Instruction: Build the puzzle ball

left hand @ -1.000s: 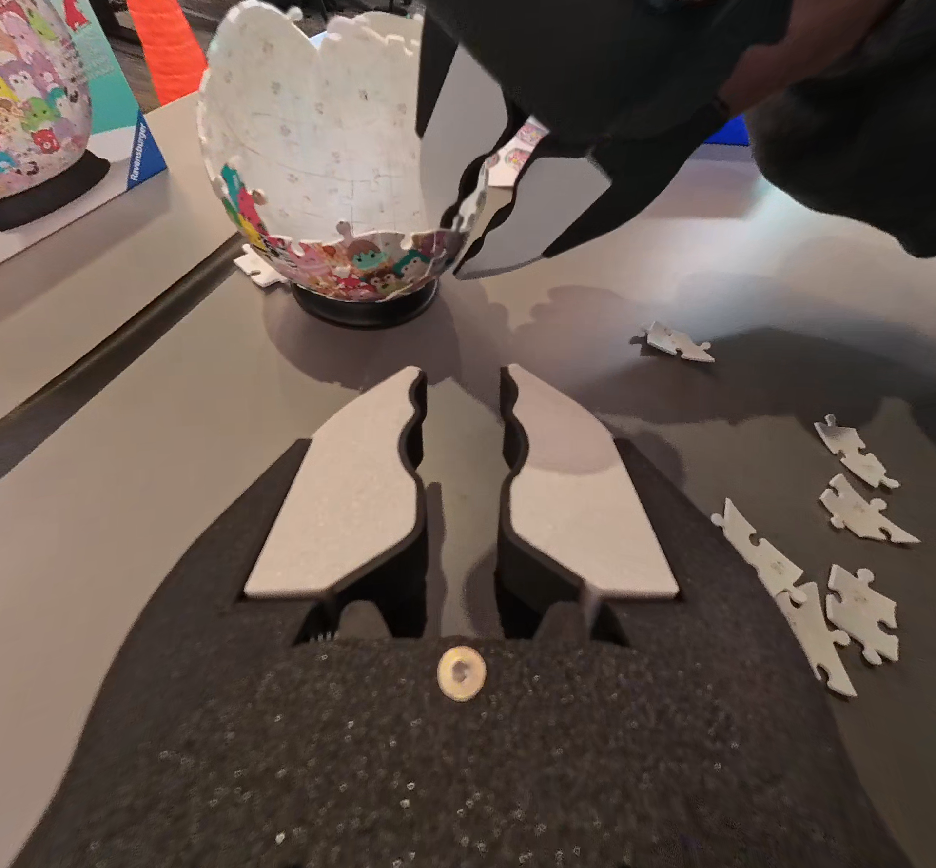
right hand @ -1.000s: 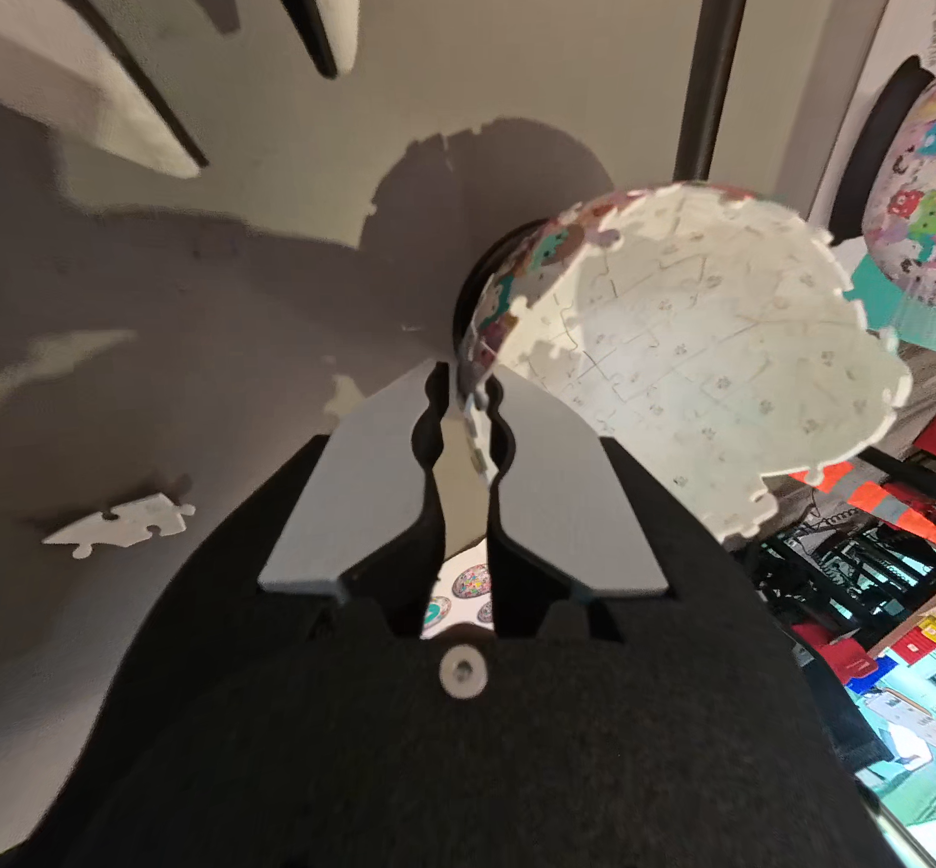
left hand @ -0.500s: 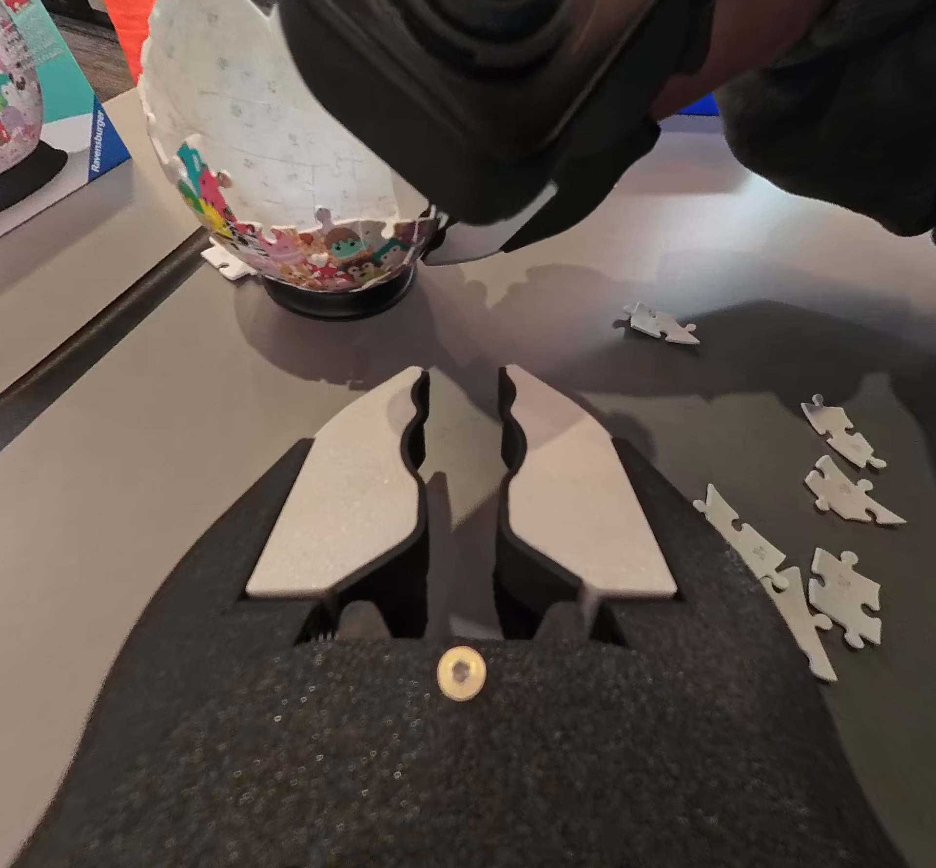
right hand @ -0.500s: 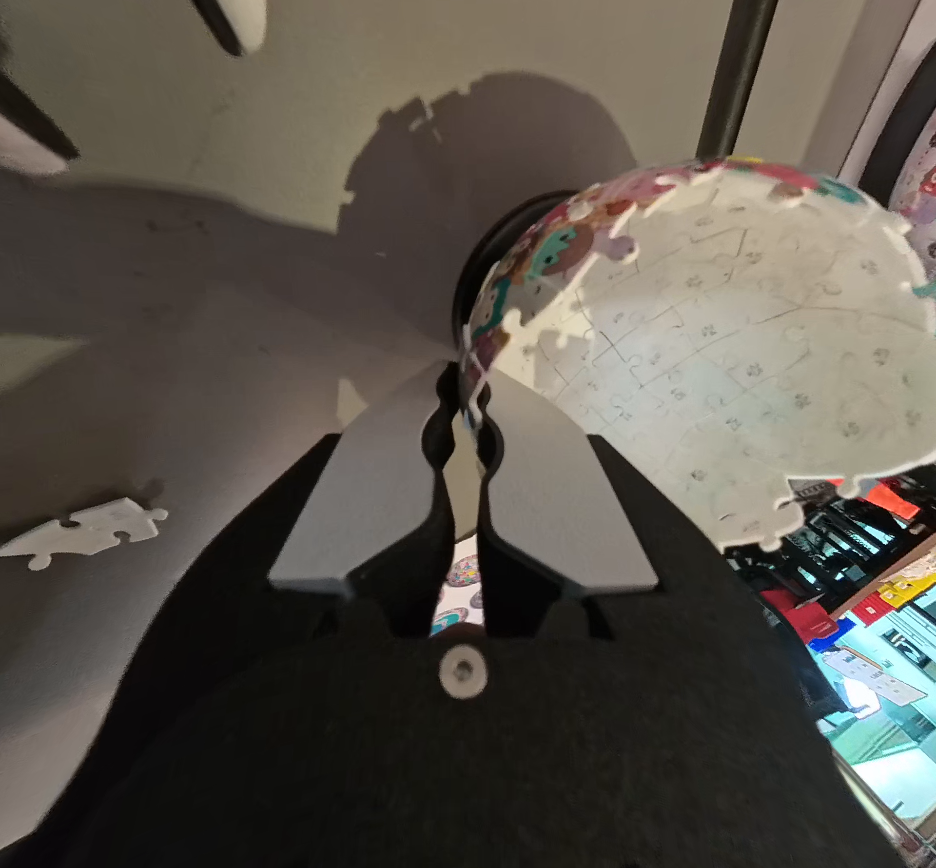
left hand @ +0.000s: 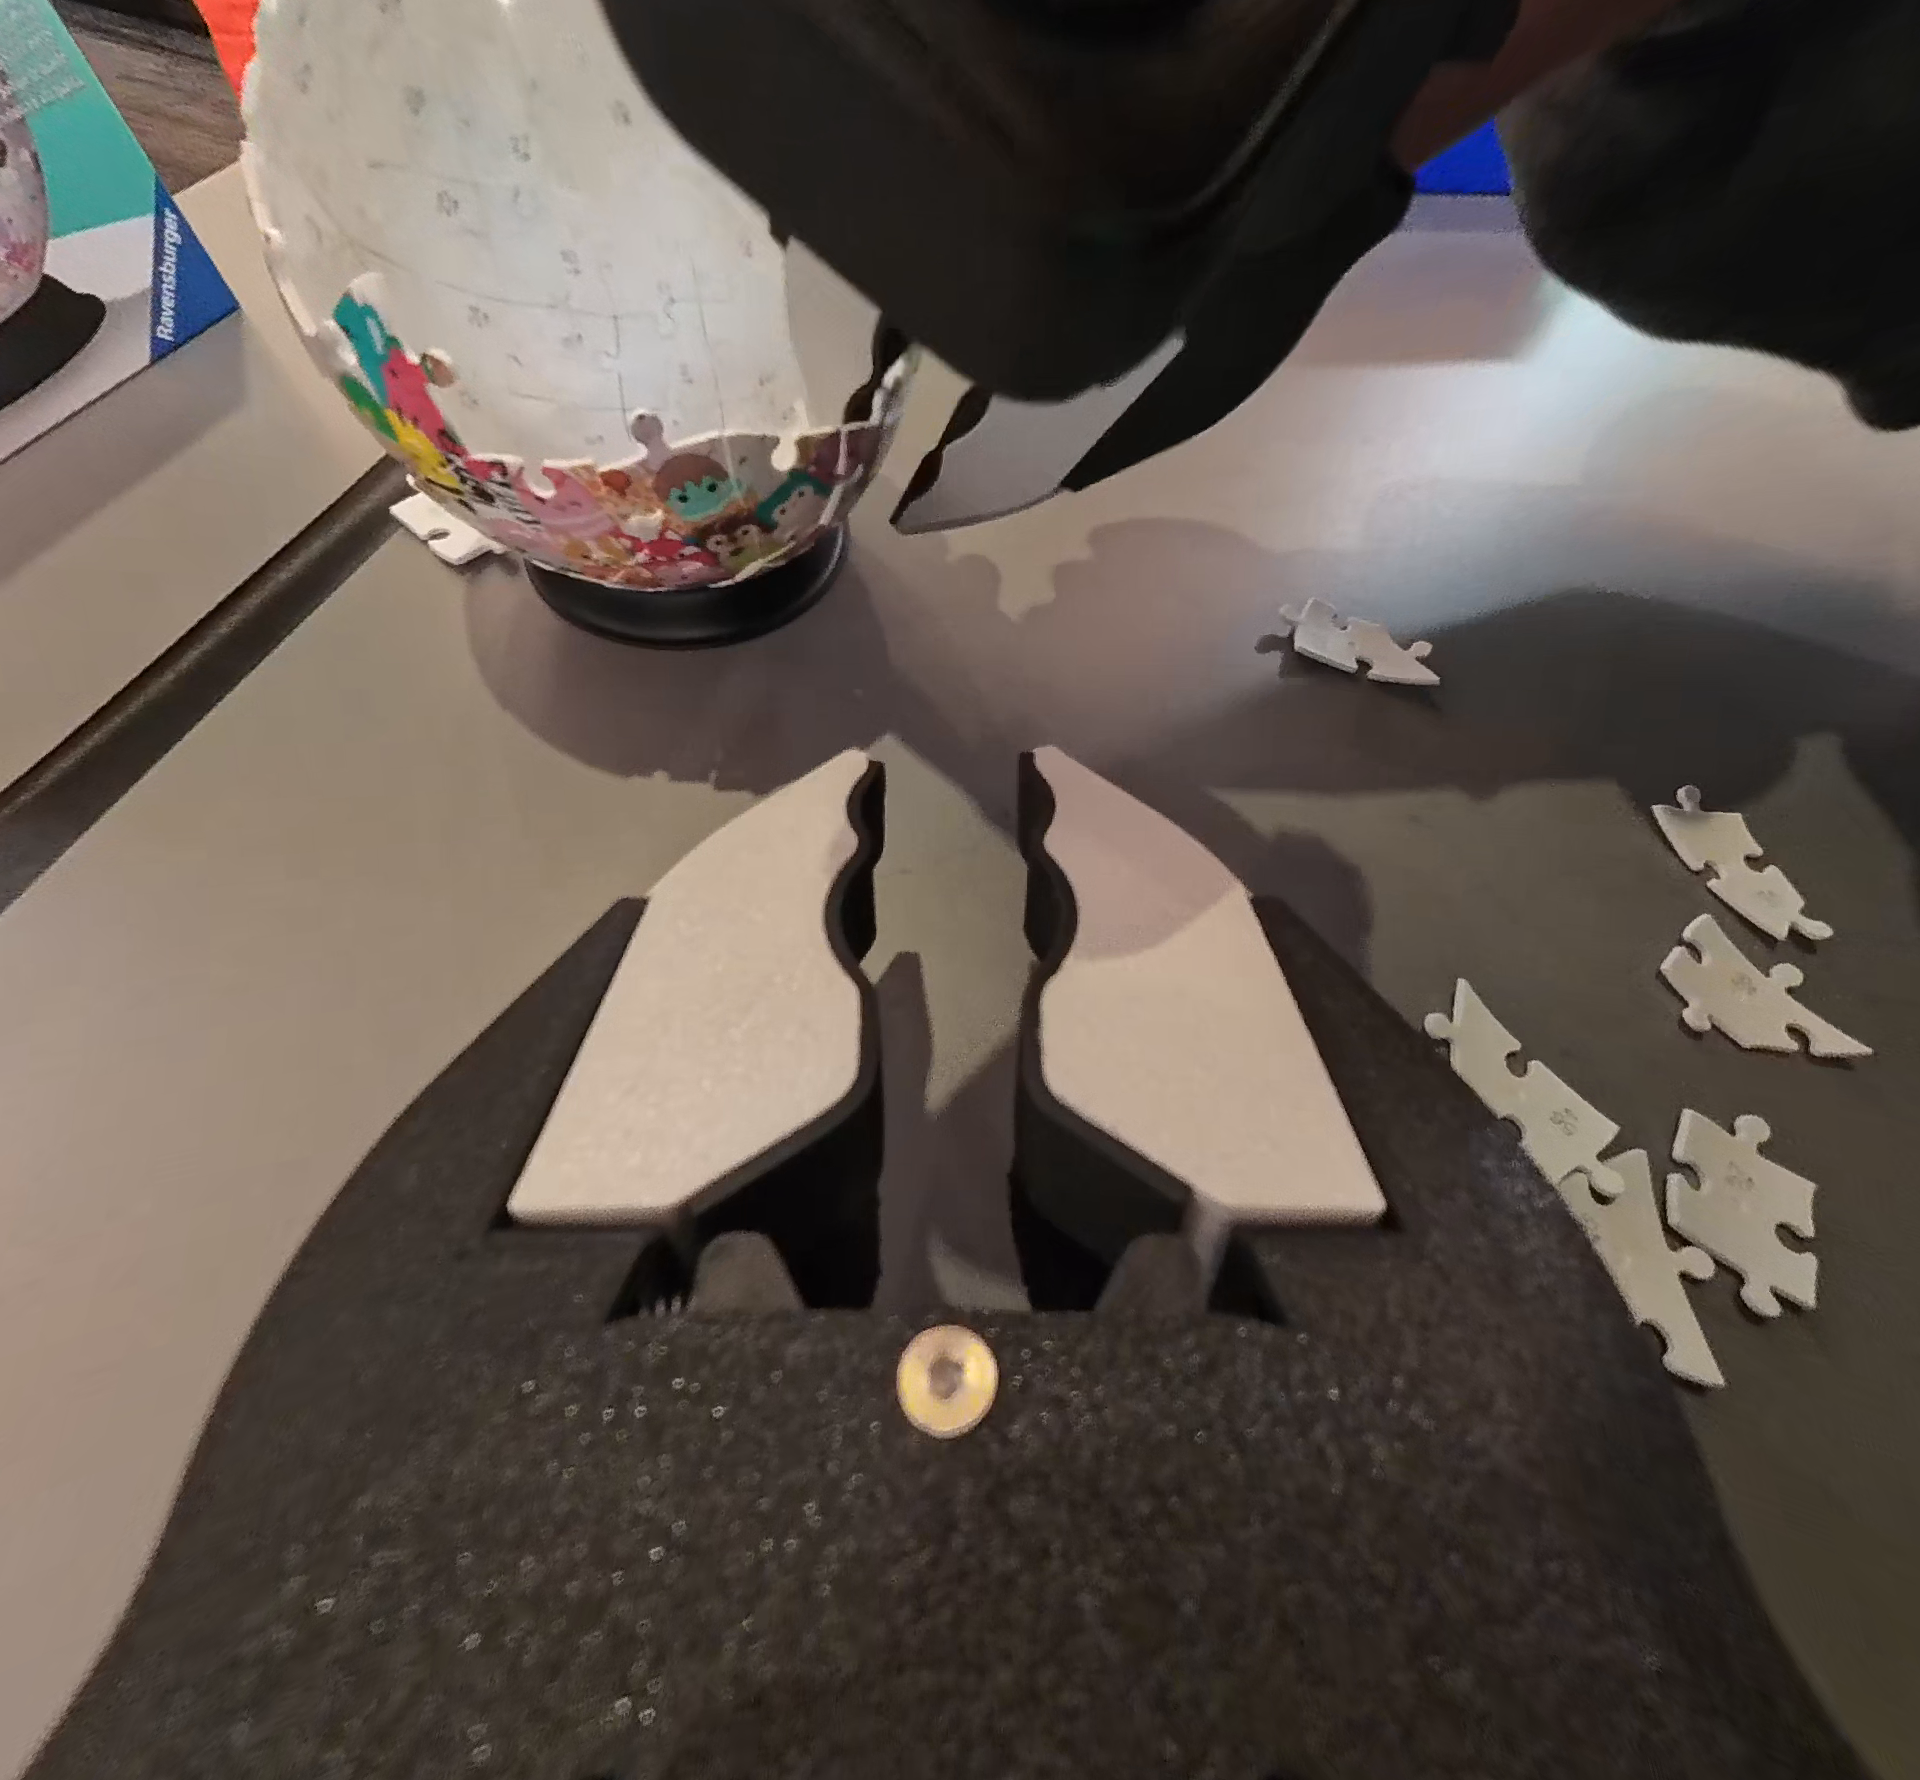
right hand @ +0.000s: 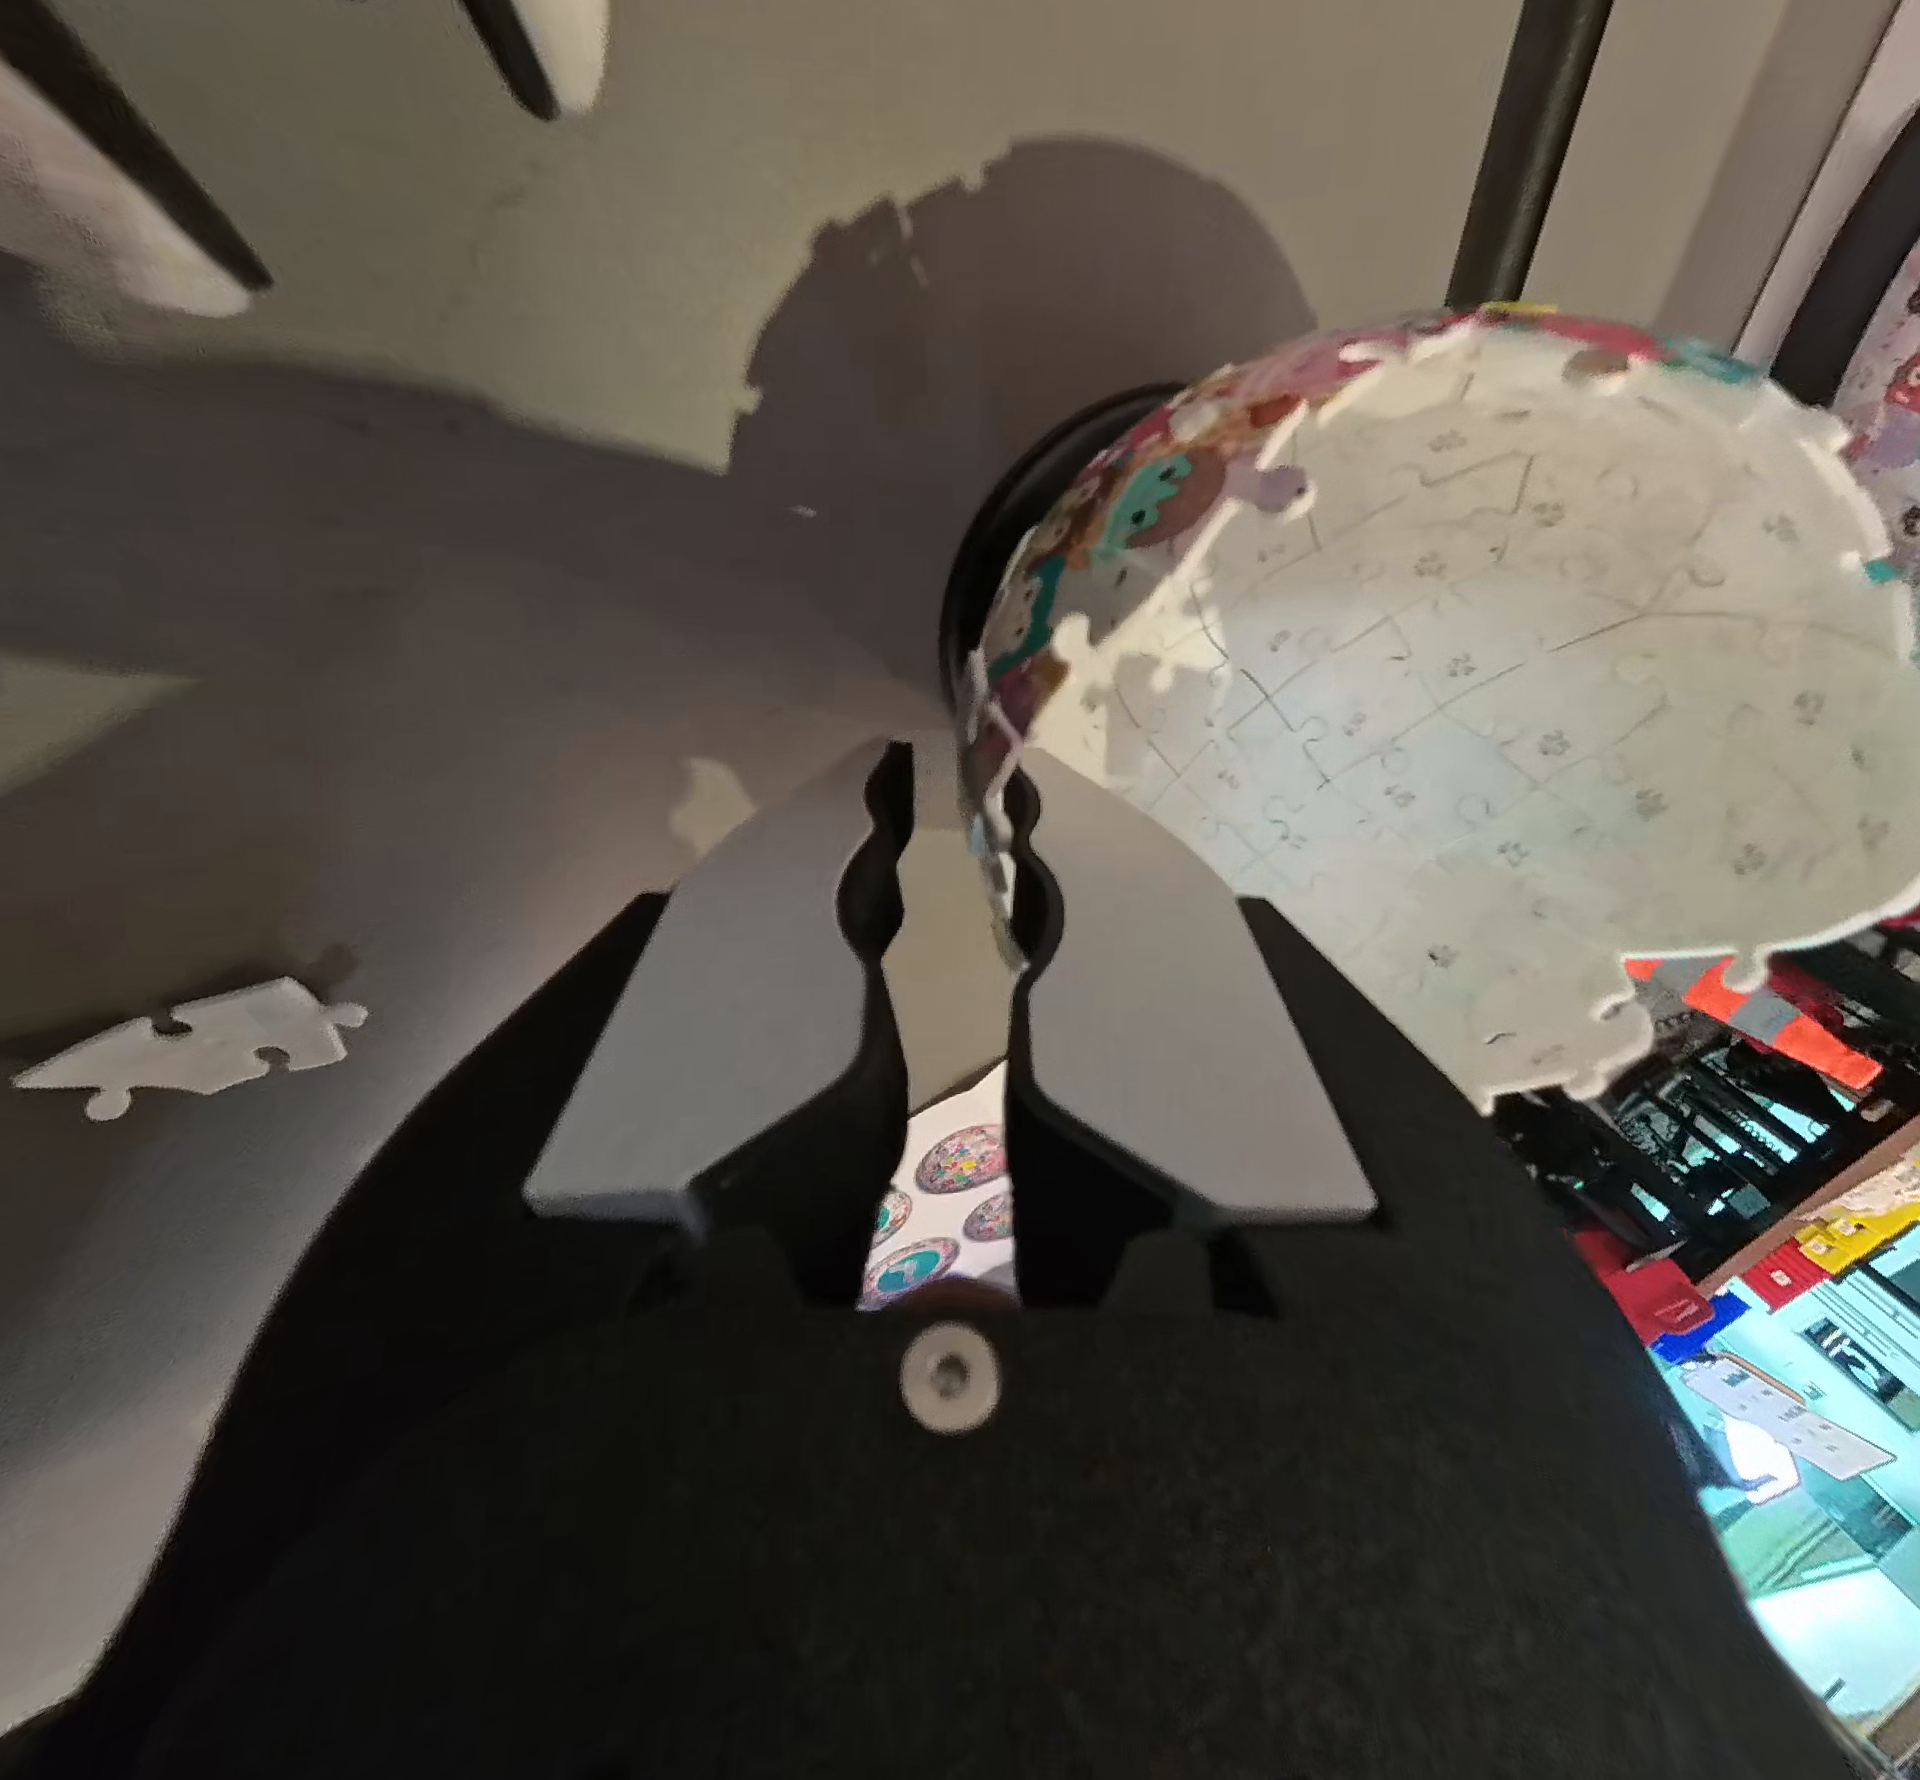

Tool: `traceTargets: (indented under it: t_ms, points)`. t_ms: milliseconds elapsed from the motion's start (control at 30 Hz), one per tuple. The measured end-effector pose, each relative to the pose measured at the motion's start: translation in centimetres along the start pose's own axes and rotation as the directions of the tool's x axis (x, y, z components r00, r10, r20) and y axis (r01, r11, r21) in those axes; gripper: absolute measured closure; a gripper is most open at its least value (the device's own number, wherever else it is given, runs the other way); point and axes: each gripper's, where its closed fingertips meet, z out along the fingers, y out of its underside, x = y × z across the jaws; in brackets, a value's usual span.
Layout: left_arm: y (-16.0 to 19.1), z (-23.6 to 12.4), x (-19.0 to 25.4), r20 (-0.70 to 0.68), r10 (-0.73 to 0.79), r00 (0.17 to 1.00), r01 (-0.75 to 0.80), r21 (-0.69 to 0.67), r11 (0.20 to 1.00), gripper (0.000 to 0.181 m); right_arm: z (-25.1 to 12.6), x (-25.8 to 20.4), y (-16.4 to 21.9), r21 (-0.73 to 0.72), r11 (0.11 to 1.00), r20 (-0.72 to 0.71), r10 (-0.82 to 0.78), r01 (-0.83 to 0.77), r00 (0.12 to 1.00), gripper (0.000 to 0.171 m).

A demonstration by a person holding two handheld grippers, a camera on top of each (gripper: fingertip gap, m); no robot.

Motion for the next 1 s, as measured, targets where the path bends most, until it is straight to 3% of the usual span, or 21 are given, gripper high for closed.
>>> traceTargets:
  t_ms: [167,300,633,867,1000]
  points:
    - [0.12,0.09,0.08,-0.003,0.003,1.0,-0.003,-0.009,1.0,0.157,0.36,0.08,-0.36,0.005,1.0,0.004,-0.021,0.021,1.0,0.155]
    - [0.16,0.12,0.11,-0.004,0.003,1.0,-0.003,-0.012,1.0,0.157,0.68,0.34,-0.21,0.0,0.999,-0.015,-0.039,0.039,0.999,0.167]
    - [0.27,0.22,0.16,-0.003,0.008,1.0,-0.008,-0.021,1.0,0.157,0.4,0.39,-0.33,0.01,1.0,-0.005,-0.021,0.021,1.0,0.168]
    - [0.41,0.36,0.25,-0.006,0.012,1.0,-0.012,-0.033,0.999,0.157,0.27,0.33,-0.4,0.018,0.999,-0.008,-0.038,0.038,0.999,0.16]
    - [0.49,0.42,0.33,-0.008,0.017,1.0,-0.017,-0.04,0.999,0.157,-0.04,0.3,-0.35,0.026,0.999,0.009,-0.023,0.023,1.0,0.146]
